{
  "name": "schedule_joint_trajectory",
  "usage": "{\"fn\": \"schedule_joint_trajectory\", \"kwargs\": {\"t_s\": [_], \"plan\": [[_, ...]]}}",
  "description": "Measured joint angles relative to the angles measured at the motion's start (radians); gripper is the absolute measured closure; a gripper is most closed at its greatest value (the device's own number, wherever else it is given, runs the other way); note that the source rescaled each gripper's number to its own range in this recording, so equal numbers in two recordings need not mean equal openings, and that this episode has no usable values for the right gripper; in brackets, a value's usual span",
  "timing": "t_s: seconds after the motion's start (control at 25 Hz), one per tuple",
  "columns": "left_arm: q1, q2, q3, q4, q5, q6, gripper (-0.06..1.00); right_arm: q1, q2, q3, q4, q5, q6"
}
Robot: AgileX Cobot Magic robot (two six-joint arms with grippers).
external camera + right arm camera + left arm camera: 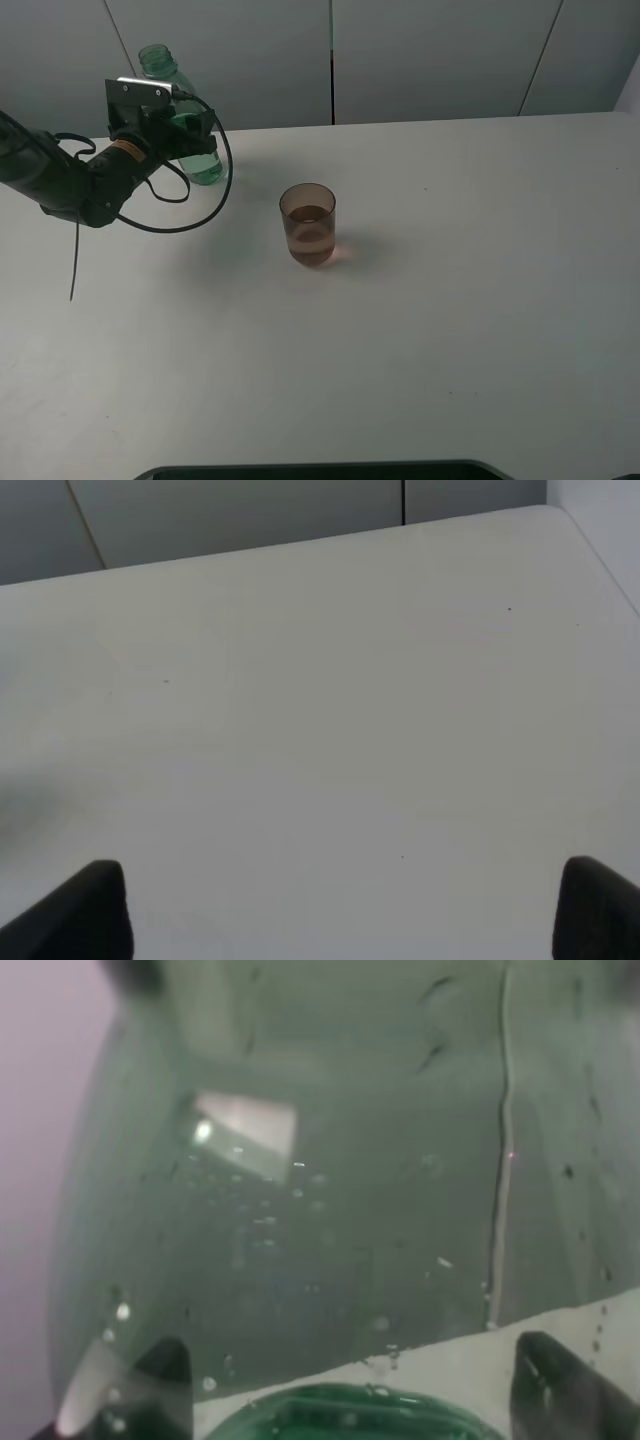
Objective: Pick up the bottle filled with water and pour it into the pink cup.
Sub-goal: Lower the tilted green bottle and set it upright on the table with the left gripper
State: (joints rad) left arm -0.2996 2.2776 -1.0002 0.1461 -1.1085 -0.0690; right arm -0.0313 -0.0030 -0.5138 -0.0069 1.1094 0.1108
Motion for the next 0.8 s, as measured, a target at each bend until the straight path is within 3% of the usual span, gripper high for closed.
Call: {"fn": "schedule_joint_trajectory", "kwargs": {"t_s": [0.04, 0.08, 0.12, 0.24, 0.8], "plan": [[0.0, 0.0, 0.0, 0.001, -0.01, 0.0, 0.31, 0.0, 0.0, 0.0, 0.0, 0.0, 0.0], [0.0, 0.0, 0.0, 0.002, -0.017, 0.0, 0.14, 0.0, 0.0, 0.0, 0.0, 0.0, 0.0], [0.0, 0.0, 0.0, 0.002, -0.026, 0.0, 0.07, 0.0, 0.0, 0.0, 0.0, 0.0, 0.0], [0.0, 0.0, 0.0, 0.005, -0.029, 0.0, 0.0, 0.0, 0.0, 0.0, 0.0, 0.0, 0.0], [0.0, -0.191, 0.0, 0.032, 0.062, -0.007, -0.05, 0.0, 0.0, 0.0, 0.0, 0.0, 0.0]]}}
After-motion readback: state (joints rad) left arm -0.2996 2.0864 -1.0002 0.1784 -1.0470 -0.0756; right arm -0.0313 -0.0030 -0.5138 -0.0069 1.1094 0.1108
